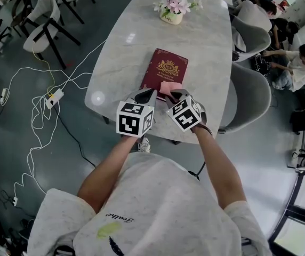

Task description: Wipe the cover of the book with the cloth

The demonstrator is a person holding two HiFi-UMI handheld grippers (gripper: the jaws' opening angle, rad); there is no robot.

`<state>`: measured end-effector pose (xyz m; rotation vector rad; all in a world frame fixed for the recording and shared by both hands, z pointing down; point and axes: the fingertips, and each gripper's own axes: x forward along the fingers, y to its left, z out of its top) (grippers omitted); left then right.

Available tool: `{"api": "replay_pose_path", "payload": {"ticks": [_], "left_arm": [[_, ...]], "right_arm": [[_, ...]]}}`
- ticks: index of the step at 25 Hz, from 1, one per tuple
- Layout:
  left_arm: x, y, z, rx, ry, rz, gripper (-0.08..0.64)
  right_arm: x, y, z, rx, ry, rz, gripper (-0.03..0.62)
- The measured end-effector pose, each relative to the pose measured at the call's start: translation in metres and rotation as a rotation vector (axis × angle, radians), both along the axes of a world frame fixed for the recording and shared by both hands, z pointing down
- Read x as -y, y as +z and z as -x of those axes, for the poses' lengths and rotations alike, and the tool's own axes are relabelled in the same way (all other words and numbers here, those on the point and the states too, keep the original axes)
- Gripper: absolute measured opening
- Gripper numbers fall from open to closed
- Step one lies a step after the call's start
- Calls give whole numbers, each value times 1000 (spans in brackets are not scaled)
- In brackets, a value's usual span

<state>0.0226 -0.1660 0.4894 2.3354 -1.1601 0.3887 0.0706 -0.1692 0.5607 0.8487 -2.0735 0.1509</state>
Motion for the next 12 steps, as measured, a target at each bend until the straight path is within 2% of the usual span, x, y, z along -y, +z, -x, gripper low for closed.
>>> {"api": "replay_pose_path", "payload": {"ticks": [12], "left_arm": [[-11,2,-1,-4,-1,6,8]], "right_arm": [[-26,-3,7,17,-42,28,18]]}}
